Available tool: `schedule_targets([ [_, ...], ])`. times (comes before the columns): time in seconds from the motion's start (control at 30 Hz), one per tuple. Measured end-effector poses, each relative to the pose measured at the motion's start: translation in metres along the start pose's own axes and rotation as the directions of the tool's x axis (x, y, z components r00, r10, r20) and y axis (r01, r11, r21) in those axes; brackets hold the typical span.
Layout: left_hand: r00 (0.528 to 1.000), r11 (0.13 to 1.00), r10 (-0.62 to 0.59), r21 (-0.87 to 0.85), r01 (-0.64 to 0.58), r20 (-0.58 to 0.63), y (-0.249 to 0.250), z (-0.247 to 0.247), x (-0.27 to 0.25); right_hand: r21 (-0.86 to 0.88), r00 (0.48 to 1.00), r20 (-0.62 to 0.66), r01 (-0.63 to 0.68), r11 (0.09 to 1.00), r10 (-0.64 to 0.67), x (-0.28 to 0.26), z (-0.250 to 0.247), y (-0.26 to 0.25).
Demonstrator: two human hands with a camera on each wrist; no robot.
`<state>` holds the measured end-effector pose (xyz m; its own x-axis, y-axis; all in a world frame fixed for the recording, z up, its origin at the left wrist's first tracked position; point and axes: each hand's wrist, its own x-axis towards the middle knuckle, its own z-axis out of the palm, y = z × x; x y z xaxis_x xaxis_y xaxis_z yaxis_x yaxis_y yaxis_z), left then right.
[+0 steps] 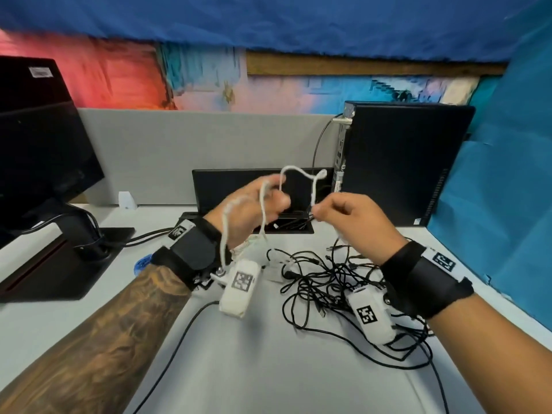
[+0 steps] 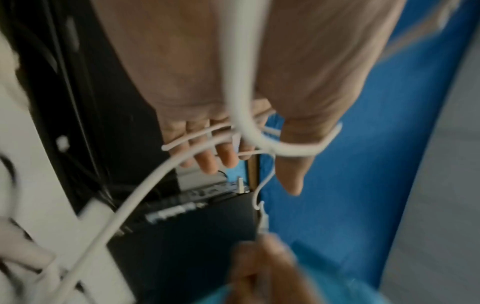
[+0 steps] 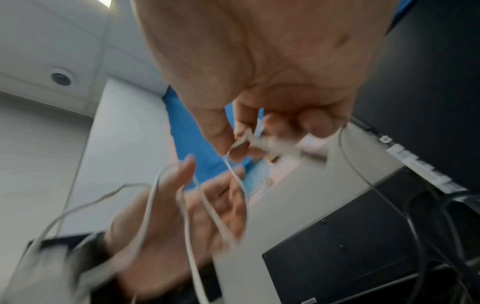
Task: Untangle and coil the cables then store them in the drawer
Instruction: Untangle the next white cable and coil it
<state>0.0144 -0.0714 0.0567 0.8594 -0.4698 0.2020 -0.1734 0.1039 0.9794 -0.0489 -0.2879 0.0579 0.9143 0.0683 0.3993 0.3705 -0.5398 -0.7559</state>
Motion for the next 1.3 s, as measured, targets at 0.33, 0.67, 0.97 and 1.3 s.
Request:
schedule_targets([
  [0.33, 0.942, 0.907, -0.071, 0.414, -0.076, 0.328, -0.023, 0.005, -0.019, 0.576, 0.971, -0.143, -0.077, 0.814, 0.193, 0.016, 0.003, -0.009],
  [0.67, 0.962, -0.084, -0.153, 0.967, -0.241, 0.226, -0.013, 0.006, -0.019, -0.375, 0.980, 0.198, 0.082, 0.924, -0.006, 0.020, 0.017, 0.005],
  [0.97, 0.980, 0.977, -0.141, 0.182, 0.115, 0.138, -0.009, 0.021, -0.009, -0.115, 0.954, 0.263, 0.178, 0.977, -0.142, 0.023, 0.024, -0.010],
  [1.3, 0.992, 0.927, -0.118, 0.364, 0.094, 0.045, -0.011, -0.015, -0.018, 0.239, 0.950, 0.310, -0.037, 0.970, -0.040, 0.035, 0.002, -0.002],
])
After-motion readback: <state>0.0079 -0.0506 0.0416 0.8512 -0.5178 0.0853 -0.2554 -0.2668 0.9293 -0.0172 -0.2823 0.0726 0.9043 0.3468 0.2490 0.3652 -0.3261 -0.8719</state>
